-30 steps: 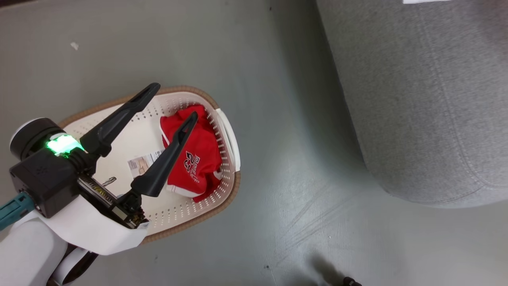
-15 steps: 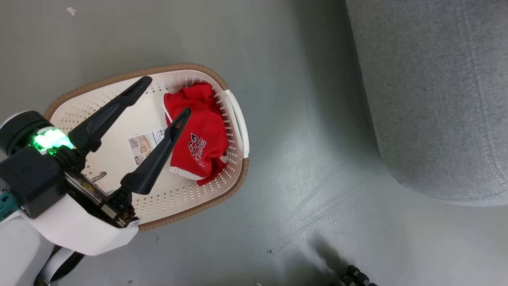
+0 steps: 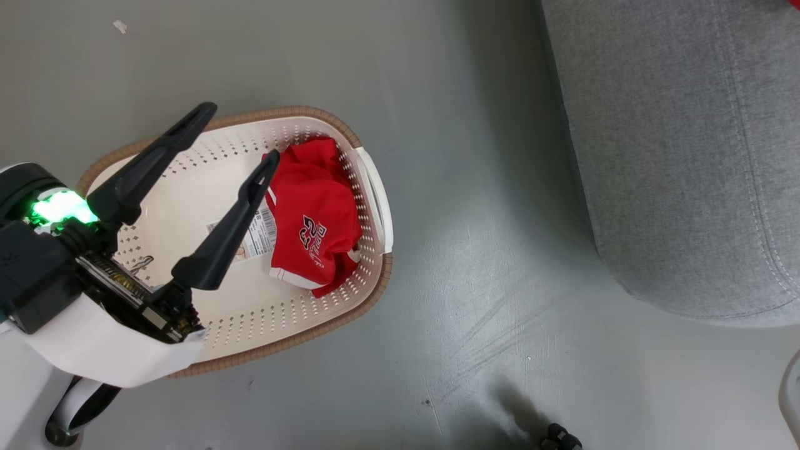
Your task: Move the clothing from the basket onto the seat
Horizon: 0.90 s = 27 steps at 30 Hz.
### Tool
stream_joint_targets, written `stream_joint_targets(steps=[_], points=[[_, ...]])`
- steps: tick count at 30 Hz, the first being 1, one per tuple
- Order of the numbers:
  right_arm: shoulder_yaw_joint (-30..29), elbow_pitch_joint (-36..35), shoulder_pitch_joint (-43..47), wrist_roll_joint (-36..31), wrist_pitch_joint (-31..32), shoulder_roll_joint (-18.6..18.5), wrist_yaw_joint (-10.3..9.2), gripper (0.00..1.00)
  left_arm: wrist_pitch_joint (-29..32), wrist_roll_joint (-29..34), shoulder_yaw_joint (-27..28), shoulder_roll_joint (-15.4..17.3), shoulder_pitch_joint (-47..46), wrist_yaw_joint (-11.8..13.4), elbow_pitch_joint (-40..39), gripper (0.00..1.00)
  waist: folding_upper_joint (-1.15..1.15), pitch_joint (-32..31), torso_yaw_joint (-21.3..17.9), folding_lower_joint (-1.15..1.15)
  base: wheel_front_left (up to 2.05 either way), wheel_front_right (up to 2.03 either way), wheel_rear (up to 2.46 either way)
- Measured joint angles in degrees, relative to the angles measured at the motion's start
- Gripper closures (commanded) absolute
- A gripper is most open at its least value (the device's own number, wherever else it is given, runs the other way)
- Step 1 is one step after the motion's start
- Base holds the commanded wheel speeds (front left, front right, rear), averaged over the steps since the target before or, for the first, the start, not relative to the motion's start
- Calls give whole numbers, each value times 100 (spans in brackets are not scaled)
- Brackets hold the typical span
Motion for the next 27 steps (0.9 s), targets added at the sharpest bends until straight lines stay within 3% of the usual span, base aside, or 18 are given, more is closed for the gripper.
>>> stream_joint_targets(steps=[8, 19, 27], points=[[-64, -225, 425, -187, -223, 149, 0, 0, -269, -8, 138, -98, 9, 3, 263, 0, 0, -236, -20, 0, 0, 0, 0], [1245, -406, 761, -172, -385, 227, 1, 0, -570, -104, 539, -279, 213, 197, 765, 0, 0, -688, 84, 0, 0, 0, 0], [2257, -91, 845, 356, -420, 182, 1, 0, -673, -223, 915, -566, 424, 366, 1055, 0, 0, -1055, 318, 0, 0, 0, 0]])
